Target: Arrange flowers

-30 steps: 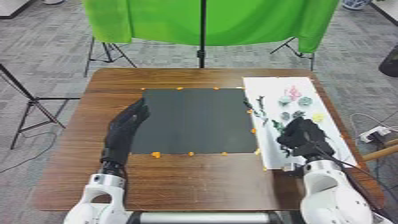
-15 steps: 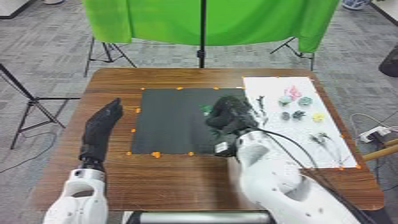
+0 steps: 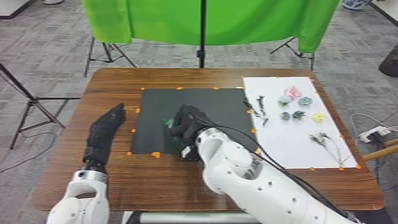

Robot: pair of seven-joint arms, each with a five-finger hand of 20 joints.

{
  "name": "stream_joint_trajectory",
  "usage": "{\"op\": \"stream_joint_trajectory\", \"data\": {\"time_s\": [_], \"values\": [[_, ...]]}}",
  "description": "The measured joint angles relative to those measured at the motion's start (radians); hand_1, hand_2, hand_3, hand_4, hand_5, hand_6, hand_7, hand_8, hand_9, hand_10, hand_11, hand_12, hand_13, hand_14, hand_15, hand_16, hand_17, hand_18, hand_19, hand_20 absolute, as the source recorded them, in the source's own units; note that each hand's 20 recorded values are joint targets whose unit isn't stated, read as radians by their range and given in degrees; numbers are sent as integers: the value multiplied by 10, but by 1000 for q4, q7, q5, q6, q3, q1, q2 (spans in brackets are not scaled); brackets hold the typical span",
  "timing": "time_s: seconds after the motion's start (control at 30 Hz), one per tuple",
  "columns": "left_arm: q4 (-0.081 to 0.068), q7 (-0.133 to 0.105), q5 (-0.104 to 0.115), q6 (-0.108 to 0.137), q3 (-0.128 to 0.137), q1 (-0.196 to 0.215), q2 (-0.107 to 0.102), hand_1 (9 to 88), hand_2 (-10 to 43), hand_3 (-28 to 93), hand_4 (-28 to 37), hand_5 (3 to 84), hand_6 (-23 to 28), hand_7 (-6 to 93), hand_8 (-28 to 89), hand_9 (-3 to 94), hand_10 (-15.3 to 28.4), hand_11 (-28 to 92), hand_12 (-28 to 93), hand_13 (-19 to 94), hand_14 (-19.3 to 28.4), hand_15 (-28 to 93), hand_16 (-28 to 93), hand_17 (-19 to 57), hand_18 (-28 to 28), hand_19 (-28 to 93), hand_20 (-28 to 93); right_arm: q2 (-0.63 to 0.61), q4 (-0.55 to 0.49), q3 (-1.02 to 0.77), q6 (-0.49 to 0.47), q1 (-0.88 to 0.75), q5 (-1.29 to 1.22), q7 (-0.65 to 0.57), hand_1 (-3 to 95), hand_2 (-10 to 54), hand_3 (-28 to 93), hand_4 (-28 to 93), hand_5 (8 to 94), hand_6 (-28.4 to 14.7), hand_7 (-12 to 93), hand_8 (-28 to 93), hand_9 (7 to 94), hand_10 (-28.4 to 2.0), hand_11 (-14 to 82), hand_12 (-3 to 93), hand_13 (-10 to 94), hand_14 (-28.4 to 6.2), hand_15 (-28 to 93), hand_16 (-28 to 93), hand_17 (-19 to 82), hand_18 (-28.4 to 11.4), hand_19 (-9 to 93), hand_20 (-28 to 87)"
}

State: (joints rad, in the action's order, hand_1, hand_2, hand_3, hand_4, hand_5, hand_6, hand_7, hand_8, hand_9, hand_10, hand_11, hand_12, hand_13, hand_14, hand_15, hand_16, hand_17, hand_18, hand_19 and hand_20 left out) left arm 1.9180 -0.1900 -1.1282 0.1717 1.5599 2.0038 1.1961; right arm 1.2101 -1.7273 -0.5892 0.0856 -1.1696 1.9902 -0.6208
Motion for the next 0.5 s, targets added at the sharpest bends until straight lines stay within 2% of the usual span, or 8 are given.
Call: {"op": "stream_joint_trajectory", "data": {"time_s": [0.07,0.1,0.13,0.17,0.2,0.27,0.37,0.5], "values": [[0,1,0,-4,-5,-2,0,235,-37,649,-249,382,28,83,-56,352,112,90,120,255,147,92,39,5,117,28,164,1,6,7,15,7,-39,-4,788,-95,-218,486,798,-23,258,245,819,-143,438,304,866,-52,642,332,647,-118,932,564],[-1,1,0,-6,-7,-3,0,236,-38,648,-248,382,28,83,-56,352,112,91,120,255,148,92,39,4,117,28,164,1,10,13,26,10,-55,-5,713,-95,-56,369,796,-30,228,231,816,-144,434,297,864,-56,636,330,639,-122,932,564],[-1,2,-1,-10,-9,-5,0,236,-38,649,-247,382,28,83,-56,351,112,91,121,255,148,94,40,4,118,28,164,1,13,17,38,11,-67,-6,564,-95,320,75,791,-34,208,203,811,-146,427,292,862,-58,630,326,634,-121,932,537],[-1,2,-1,-13,-10,-6,0,236,-39,648,-246,382,28,83,-56,351,112,91,121,255,149,94,40,3,118,28,164,1,16,20,47,12,-76,-7,503,-95,459,-31,788,-36,196,184,809,-147,424,289,860,-59,625,324,631,-121,932,526],[-1,3,-2,-16,-12,-7,0,237,-39,647,-246,382,29,83,-56,351,111,91,122,254,150,95,40,3,119,28,165,2,19,22,51,12,-83,-8,471,-95,521,-80,784,-37,192,160,808,-148,422,288,858,-60,621,322,630,-120,932,516],[-1,4,-3,-21,-15,-9,0,238,-40,647,-244,381,28,82,-56,349,110,90,123,254,150,96,41,3,119,28,165,2,23,25,52,12,-90,-8,448,-95,557,-105,782,-37,186,126,808,-149,419,287,856,-61,617,321,629,-120,932,508],[-2,6,-5,-29,-19,-11,1,239,-41,646,-243,380,28,83,-56,347,111,90,124,254,150,97,41,2,120,30,166,2,26,30,49,12,-91,-8,407,-95,592,-125,778,-36,201,-45,807,-150,415,286,854,-62,615,318,627,-121,932,498],[-2,8,-7,-38,-22,-11,1,241,-41,644,-240,380,28,82,-56,347,110,90,126,253,151,100,42,0,122,32,166,2,28,34,43,11,-89,-6,348,-95,592,-120,773,-39,189,-61,805,-152,410,285,852,-66,611,317,622,-124,932,489]]}}
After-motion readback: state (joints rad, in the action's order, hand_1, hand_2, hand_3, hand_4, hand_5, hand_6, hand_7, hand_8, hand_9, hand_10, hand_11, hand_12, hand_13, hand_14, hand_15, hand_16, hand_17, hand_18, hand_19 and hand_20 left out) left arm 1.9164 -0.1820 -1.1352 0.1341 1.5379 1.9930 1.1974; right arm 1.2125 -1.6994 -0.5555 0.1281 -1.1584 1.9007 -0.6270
